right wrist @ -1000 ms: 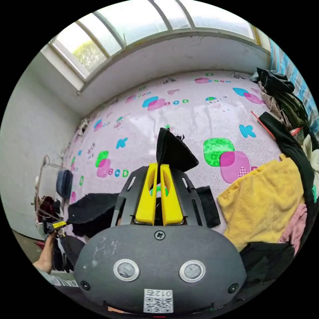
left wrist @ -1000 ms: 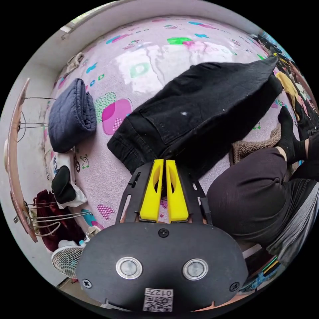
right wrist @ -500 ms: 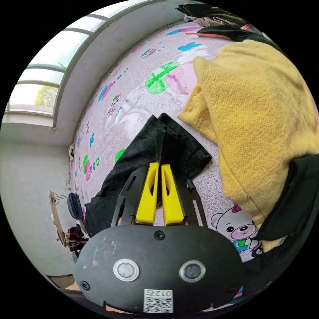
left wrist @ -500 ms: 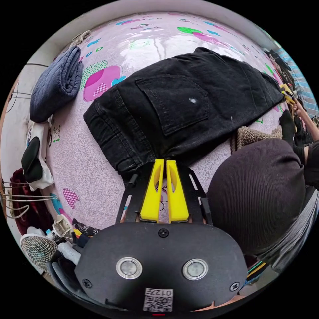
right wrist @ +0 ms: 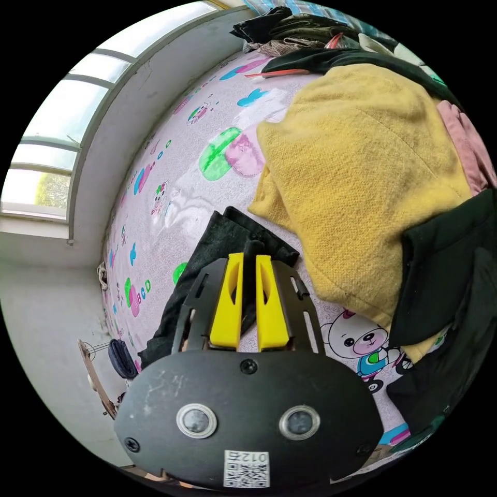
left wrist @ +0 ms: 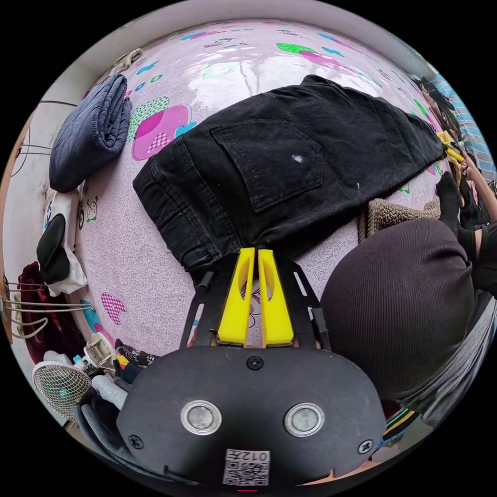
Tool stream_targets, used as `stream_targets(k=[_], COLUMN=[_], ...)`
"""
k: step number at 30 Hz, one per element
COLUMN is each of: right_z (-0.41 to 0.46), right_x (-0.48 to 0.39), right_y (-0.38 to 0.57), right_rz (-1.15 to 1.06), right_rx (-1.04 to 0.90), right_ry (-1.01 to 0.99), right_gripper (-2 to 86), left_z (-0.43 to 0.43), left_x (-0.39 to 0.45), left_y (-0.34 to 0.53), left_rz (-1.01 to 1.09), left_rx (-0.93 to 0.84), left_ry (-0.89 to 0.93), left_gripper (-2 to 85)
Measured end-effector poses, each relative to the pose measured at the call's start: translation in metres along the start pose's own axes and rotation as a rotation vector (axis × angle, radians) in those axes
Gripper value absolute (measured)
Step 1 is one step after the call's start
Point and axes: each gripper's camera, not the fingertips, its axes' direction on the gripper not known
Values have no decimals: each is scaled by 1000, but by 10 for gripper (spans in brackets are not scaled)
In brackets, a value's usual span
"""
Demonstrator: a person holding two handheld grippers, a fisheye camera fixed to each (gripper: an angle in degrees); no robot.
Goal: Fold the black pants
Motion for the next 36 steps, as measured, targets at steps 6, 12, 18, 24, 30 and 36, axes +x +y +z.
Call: stream_targets(k=[6, 12, 18, 24, 30, 36], right_z=[-49, 4, 18, 54, 87, 120], right_x=[-20, 46, 37, 61, 80, 104], right_y=[9, 17, 15, 15, 12, 9], right_rz=[-143, 23, -89, -89, -132, -172], right_rx=[135, 14, 23, -1, -23, -40], right_ry=[-116, -94, -52, -13, 43, 102], right_gripper=[-7, -6, -6, -6, -7, 5], left_z=[-23, 8, -13, -5, 9, -1], left_x=[-12, -4, -19, -45, -65, -94], left_y=[15, 15, 18, 37, 39, 56], left_rz=[-10, 11, -10, -144, -186, -275], left_rx=[113, 48, 97, 171, 138, 140], left_ry=[-8, -55, -58, 73, 194, 328], left_gripper=[0, 0, -1, -1, 1, 6])
